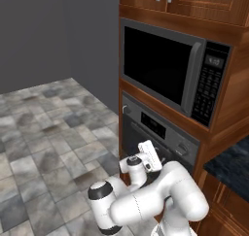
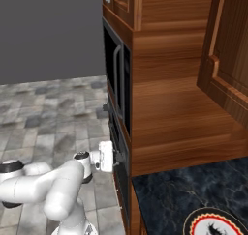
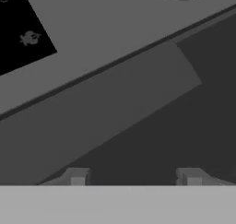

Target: Place the fish on the rack of the oven, and slide the rack back inside. Close the oven door.

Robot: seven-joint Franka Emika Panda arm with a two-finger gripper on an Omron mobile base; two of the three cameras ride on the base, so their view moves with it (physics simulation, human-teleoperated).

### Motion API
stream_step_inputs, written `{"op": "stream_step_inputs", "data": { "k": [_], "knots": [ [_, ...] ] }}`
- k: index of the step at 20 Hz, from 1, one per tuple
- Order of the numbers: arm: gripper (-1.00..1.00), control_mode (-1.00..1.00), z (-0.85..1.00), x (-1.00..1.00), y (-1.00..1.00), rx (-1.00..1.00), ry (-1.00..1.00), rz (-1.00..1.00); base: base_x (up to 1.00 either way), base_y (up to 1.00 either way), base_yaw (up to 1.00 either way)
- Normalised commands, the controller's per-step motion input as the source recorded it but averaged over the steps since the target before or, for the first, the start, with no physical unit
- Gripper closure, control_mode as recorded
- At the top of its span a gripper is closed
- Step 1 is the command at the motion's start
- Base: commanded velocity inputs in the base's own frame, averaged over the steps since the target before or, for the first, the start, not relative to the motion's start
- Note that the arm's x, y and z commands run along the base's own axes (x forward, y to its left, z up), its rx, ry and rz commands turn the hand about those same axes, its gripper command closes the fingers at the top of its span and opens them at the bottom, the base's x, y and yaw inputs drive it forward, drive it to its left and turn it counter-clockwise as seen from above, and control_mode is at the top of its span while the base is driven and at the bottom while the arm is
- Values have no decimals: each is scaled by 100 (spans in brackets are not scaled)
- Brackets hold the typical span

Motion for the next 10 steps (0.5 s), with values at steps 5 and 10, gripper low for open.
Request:
{"op": "stream_step_inputs", "data": {
  "k": [5, 10],
  "knots": [
    [-100, -100, -8, 44, -100, 11, 5, 10, 0, 0, 0],
    [-100, -100, 0, 0, -26, 3, 0, 0, 0, 0, 0]
  ]
}}
